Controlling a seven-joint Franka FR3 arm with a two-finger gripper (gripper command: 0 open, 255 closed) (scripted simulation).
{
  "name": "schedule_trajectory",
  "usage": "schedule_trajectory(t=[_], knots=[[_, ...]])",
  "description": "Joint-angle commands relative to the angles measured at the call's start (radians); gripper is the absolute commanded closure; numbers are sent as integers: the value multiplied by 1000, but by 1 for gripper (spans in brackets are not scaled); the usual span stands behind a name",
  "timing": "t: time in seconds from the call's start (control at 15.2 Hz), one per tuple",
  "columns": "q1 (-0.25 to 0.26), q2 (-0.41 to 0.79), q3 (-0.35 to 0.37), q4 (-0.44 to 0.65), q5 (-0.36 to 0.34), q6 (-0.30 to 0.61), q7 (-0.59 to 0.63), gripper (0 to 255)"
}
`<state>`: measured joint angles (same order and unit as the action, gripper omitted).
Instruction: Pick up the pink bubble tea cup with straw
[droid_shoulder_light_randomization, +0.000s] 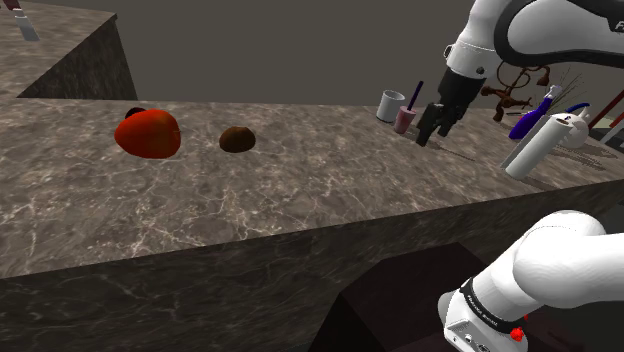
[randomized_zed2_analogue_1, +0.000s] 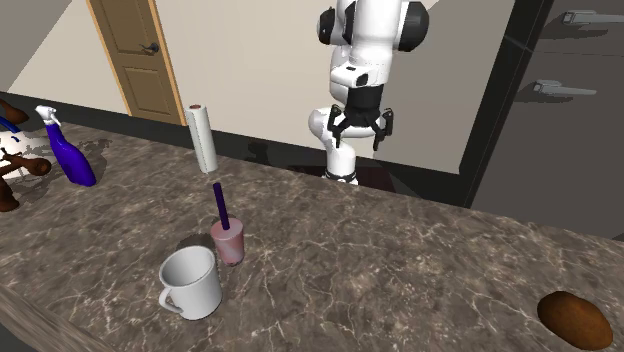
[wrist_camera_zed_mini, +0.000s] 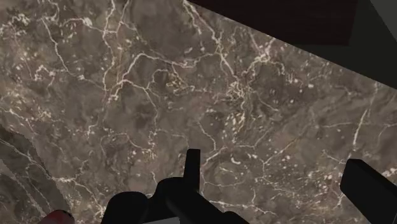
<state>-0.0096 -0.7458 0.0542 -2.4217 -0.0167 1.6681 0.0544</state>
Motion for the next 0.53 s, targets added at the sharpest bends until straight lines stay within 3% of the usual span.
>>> schedule_trajectory(t=[0.0,0.46], knots=[[0,0,0,0,0,0,0,0],[27,-21,-290,-38,-61,139,-453,0]])
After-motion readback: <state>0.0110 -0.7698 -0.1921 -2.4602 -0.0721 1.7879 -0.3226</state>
